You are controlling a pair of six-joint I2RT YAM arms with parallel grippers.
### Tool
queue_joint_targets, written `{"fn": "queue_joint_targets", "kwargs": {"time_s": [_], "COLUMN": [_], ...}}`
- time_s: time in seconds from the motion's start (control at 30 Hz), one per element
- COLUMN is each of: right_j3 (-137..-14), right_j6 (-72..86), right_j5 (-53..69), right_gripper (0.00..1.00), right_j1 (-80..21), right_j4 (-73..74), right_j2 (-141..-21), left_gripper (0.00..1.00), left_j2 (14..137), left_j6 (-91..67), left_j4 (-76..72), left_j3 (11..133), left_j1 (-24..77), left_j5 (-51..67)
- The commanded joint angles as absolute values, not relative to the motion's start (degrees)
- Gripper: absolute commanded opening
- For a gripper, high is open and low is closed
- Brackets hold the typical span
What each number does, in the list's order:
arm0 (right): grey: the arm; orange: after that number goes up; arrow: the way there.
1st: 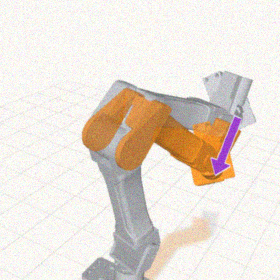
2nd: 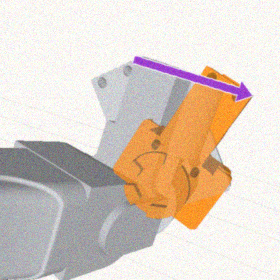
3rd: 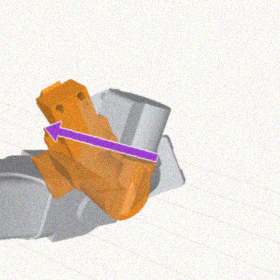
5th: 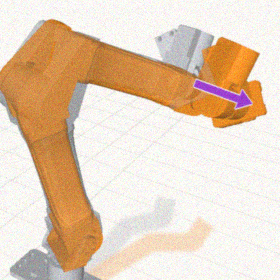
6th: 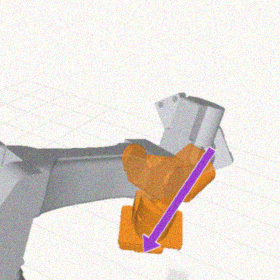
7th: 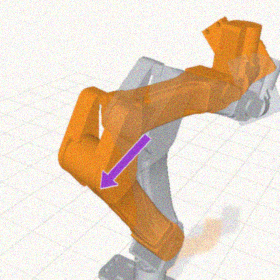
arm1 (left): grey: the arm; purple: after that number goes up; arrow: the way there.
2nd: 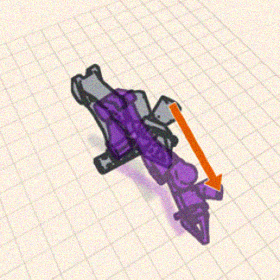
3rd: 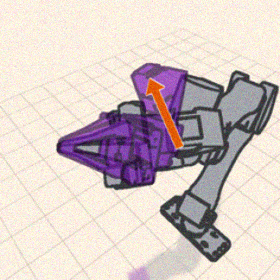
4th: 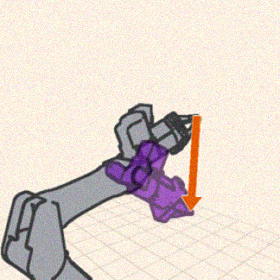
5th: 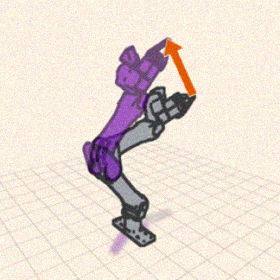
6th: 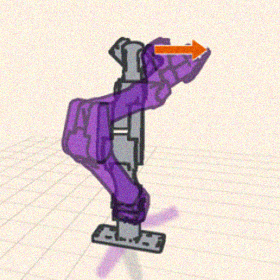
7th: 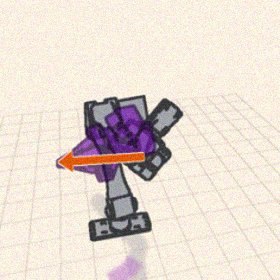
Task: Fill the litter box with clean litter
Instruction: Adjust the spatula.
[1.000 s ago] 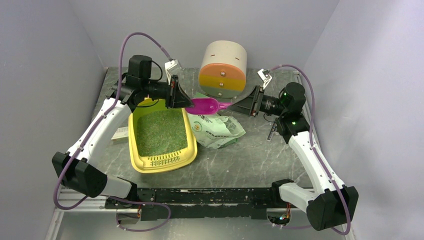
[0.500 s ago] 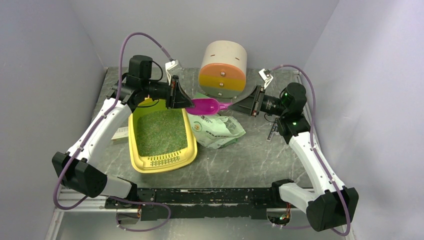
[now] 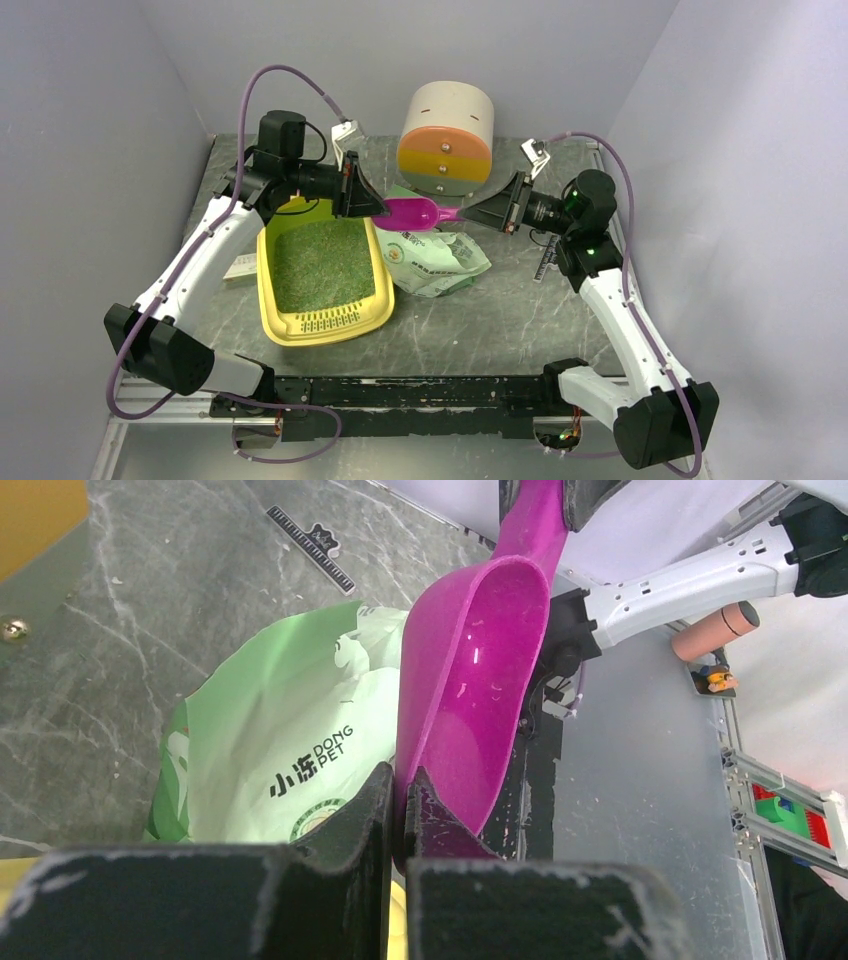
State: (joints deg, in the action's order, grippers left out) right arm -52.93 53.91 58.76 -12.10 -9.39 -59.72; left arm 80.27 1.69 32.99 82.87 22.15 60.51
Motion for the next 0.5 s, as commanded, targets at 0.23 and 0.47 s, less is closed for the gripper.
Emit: {"fn": "queue_joint_targets", "kwargs": {"time_s": [0.23,0.47], "right_j3": [-54.08,-59.82], "right_j6": [50.34,43.34], "right_j5": [53.09,44.51], "right_gripper": [0.0,0.0], "right_j1": [-12.05,-12.04], "right_j4": [-1.85,15.11], "right_j2": [-56.15,-52.96], "left_gripper": [0.57,0.85], "left_j2": [79.54,73.48], "left_j6": [-3.21,-10.57], "left_j4": [28.31,18.78], "left_j3": [83.78,79.46], "left_j1": [23.13,23.03], "left_j5": [60.16,46.08]}}
